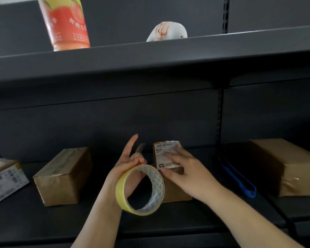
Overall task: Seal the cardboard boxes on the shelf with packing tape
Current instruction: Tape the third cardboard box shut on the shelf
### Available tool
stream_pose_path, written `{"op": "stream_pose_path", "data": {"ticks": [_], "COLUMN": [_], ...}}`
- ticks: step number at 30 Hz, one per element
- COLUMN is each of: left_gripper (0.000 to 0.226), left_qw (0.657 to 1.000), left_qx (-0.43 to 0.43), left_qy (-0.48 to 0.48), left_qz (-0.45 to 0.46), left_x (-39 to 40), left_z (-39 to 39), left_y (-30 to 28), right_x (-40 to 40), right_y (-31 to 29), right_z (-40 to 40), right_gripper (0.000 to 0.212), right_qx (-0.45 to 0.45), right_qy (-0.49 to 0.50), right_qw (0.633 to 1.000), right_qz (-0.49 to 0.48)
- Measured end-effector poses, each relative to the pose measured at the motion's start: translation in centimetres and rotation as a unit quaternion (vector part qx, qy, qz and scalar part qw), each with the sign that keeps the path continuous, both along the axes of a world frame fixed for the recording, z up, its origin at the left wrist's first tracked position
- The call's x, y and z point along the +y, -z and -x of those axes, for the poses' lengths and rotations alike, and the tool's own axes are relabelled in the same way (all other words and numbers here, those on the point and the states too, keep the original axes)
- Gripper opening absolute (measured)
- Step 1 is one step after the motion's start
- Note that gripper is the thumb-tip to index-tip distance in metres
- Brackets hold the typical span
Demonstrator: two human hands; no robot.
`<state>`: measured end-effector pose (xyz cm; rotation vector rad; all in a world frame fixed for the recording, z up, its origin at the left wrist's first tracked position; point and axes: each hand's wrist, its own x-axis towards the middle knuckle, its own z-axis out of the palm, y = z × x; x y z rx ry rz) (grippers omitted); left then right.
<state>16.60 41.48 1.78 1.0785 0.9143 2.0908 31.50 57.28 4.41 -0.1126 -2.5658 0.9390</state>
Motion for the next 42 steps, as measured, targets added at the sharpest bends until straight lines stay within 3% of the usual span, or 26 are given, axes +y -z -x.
{"op": "stream_pose_path", "data": {"ticks": [2,5,6,8,12,15,17,22,27,29,30,31,32,34,35,36,38,40,42], "left_gripper": [0.089,0.092,0.088,0.075,0.078,0.071,0.065,0.065,0.066,0.068,0.068,0.068,0.069,0.073,0.075,0.076,0.074,0.065,0.059], "left_qw": [1.0,0.999,0.999,0.998,0.993,0.989,0.99,0.995,0.996,0.996,0.996,0.996,0.996,0.998,0.999,1.0,0.999,0.991,0.985], "left_qx": [-0.007,-0.006,0.003,0.049,0.113,0.12,0.113,0.079,0.062,0.068,0.072,0.072,0.068,0.048,0.032,0.016,-0.002,0.02,0.035], "left_qy": [-0.016,-0.036,-0.036,-0.037,0.01,0.044,0.044,0.035,0.033,0.016,0.005,-0.009,-0.022,-0.006,0.006,0.003,-0.01,-0.012,-0.02], "left_qz": [-0.005,0.002,0.005,0.006,-0.038,-0.069,-0.066,-0.04,-0.054,-0.048,-0.048,-0.048,-0.046,-0.037,-0.026,-0.007,0.053,0.129,0.166], "left_x": [0.2,0.8,0.8,0.7,-0.1,-0.6,-0.7,-0.9,-1.3,-1.5,-1.7,-2.0,-2.3,-2.8,-2.9,-2.9,-2.5,-1.8,-1.4], "left_z": [-0.5,-1.0,-1.2,-1.3,-2.3,-2.7,-2.8,-2.7,-2.5,-2.5,-2.5,-2.5,-2.5,-2.5,-2.4,-2.2,-2.3,-3.2,-3.9], "left_y": [-0.4,-0.3,-0.1,0.3,0.1,0.2,0.5,0.5,0.8,0.6,0.5,0.4,0.3,0.4,0.5,0.5,0.3,-0.1,-0.6], "right_x": [-0.6,-0.3,-0.1,-0.3,-1.6,-2.1,-2.1,-2.2,-2.2,-1.9,-1.9,-1.8,-1.9,-1.5,-1.0,-0.4,-0.1,-0.5,-0.9], "right_y": [0.3,0.7,1.2,2.0,2.4,2.4,2.3,1.8,1.5,1.5,1.5,1.3,1.1,0.9,1.0,1.2,1.4,2.0,2.7], "right_z": [0.1,0.4,0.4,0.3,-0.7,-1.2,-1.4,-1.2,-1.1,-1.0,-1.0,-1.1,-1.2,-1.1,-0.9,-0.7,-0.4,0.0,0.0], "right_gripper": [0.072,0.068,0.062,0.055,0.067,0.074,0.074,0.059,0.052,0.055,0.055,0.052,0.047,0.036,0.031,0.028,0.031,0.034,0.035], "right_qx": [0.028,0.005,-0.009,0.015,0.18,0.287,0.353,0.456,0.466,0.454,0.439,0.416,0.391,0.322,0.277,0.229,0.158,0.123,0.112], "right_qy": [0.035,0.044,0.026,-0.006,-0.081,-0.001,0.062,0.103,0.103,0.099,0.092,0.078,0.051,-0.007,-0.009,-0.009,-0.018,-0.024,-0.025], "right_qw": [0.986,0.879,0.851,0.842,0.896,0.945,0.934,0.853,0.832,0.861,0.887,0.905,0.895,0.785,0.73,0.691,0.653,0.654,0.68], "right_qz": [0.158,0.475,0.525,0.539,0.399,0.154,0.008,-0.233,-0.284,-0.205,-0.109,0.032,0.208,0.53,0.625,0.686,0.74,0.746,0.724]}}
